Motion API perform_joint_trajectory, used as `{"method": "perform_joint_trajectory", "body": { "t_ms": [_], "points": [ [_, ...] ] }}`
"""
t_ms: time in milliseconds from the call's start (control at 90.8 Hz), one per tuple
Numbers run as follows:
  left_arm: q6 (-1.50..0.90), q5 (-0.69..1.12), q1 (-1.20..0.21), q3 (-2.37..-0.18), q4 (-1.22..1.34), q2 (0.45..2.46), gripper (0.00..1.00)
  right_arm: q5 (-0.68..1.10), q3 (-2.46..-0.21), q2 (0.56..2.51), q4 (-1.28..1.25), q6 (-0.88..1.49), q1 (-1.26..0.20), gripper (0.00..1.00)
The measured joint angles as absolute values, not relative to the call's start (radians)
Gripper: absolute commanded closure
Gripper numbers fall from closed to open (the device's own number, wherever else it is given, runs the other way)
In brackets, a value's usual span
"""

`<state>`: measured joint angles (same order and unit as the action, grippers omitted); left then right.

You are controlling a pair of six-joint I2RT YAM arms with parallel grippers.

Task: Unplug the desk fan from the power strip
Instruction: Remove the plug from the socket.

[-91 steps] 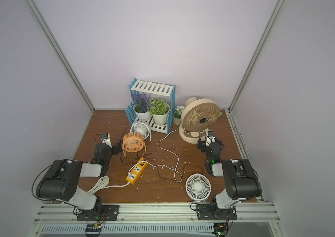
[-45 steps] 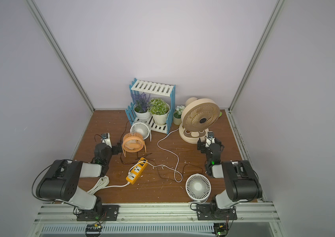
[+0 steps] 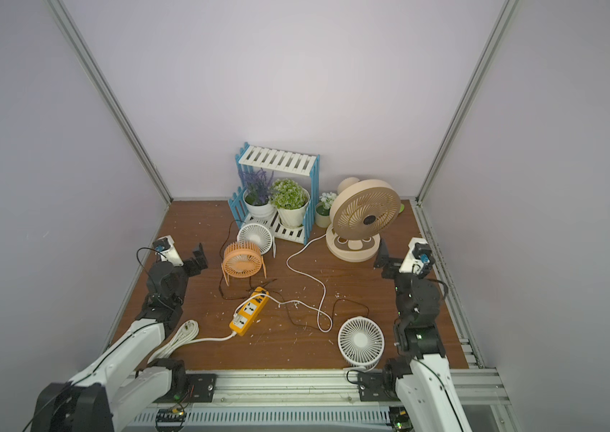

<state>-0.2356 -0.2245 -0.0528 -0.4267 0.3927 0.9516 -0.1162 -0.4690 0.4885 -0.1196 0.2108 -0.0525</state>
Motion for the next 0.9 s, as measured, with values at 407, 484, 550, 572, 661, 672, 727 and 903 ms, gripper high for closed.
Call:
{"method": "perform_joint_trajectory", "body": {
  "t_ms": [407,484,550,572,661,672,727,903],
  "points": [
    [-0.661,-0.101,-0.173,-0.71,-0.249,1.0,0.01,0.144,-0.781,0.792,0.257,0.386,-0.354,0.03],
    [-0.719,-0.076,-0.206,-0.752,-0.336,1.042,0.01,0.139,-0.863,0.89,0.295,0.342,-0.532,0.03],
    [-0.766,-0.057,-0.22,-0.778,-0.422,1.06,0.01,0.125,-0.926,0.971,0.315,0.299,-0.673,0.03],
    [-0.78,-0.053,-0.22,-0.784,-0.447,1.061,0.01,0.12,-0.942,0.994,0.319,0.286,-0.713,0.03],
    [-0.825,-0.043,-0.22,-0.796,-0.54,1.057,0.01,0.084,-0.983,1.081,0.329,0.228,-0.873,0.03],
    [-0.831,-0.042,-0.22,-0.796,-0.551,1.055,0.01,0.079,-0.987,1.095,0.329,0.22,-0.895,0.03],
    [-0.858,-0.035,-0.22,-0.795,-0.602,1.043,0.01,0.056,-0.996,1.144,0.329,0.186,-0.982,0.03],
    [-0.982,0.035,-0.159,-0.716,-0.682,0.929,0.01,-0.002,-1.002,1.319,0.288,0.099,-1.201,0.05]
  ]
}}
